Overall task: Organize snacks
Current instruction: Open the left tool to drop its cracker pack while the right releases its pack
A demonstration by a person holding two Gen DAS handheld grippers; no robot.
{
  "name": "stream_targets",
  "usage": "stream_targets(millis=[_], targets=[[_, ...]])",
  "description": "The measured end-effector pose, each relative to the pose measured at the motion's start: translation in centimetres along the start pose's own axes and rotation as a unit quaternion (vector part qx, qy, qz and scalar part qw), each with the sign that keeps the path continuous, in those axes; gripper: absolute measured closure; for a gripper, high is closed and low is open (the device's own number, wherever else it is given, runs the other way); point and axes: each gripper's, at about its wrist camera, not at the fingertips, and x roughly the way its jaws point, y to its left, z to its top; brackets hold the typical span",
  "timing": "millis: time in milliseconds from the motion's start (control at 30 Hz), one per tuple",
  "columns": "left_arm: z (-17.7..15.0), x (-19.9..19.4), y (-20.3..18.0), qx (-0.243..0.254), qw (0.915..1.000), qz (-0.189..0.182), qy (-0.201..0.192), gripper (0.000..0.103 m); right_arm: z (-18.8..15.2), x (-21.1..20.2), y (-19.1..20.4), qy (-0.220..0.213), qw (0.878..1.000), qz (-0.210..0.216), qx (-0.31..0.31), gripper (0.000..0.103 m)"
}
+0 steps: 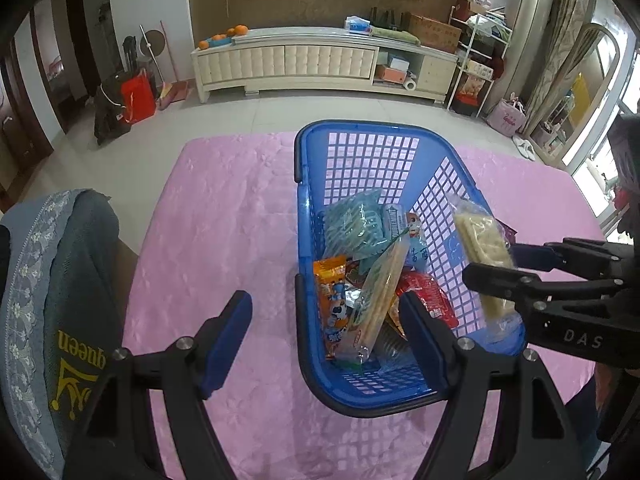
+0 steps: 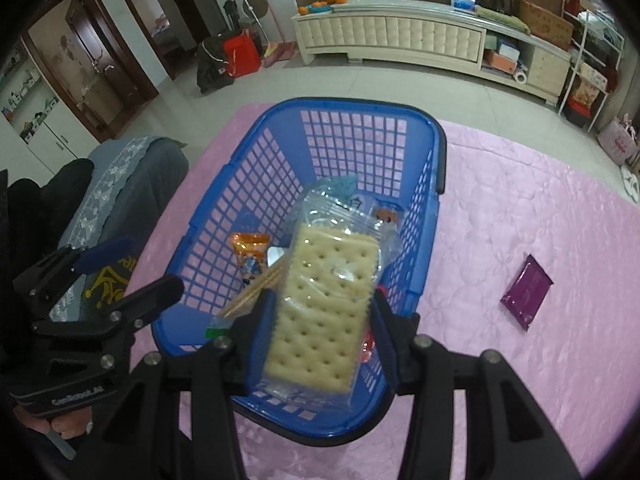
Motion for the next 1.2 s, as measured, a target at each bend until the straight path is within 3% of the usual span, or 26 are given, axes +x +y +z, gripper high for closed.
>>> stream_targets(millis=[333, 500, 633, 767, 967, 1200], targets=[[-0.5, -0.8, -0.5, 0.01, 0.9998, 0.014, 0.001, 0.029, -0.6, 0.6, 0.4, 0.008, 1.0, 0.007, -0.012, 0.049], [-0.5, -1.3, -0.9, 0.007, 0.9998, 0.018, 0.0, 0.029, -1.0, -0.6, 0.2, -0.012, 1.0, 0.005, -0.026, 0.014], [-0.1, -2.2, -2.1, 0.02, 0.9995, 0.022, -0.014, 0.029, -1.1, -2.2, -0.9, -0.03, 0.999, 0.0, -0.02, 0.014], [0.6, -2.9, -3.5, 0.027, 0.9994, 0.003, -0.023, 0.029, -0.8, -3.7, -2.2, -0.044, 0.999, -0.003, -0.008, 0.013], [2.2, -2.3, -5.4, 0.033, 0.9993, -0.013, -0.009, 0.029, -0.5, -6.0, -4.7, -0.064, 0.998, -0.008, 0.01, 0.013], [4.6, -1.2, -7.3, -0.001, 0.9988, -0.048, 0.002, 0.029, 0.3, -6.7, -9.2, -0.059, 0.997, -0.03, 0.041, 0.012]])
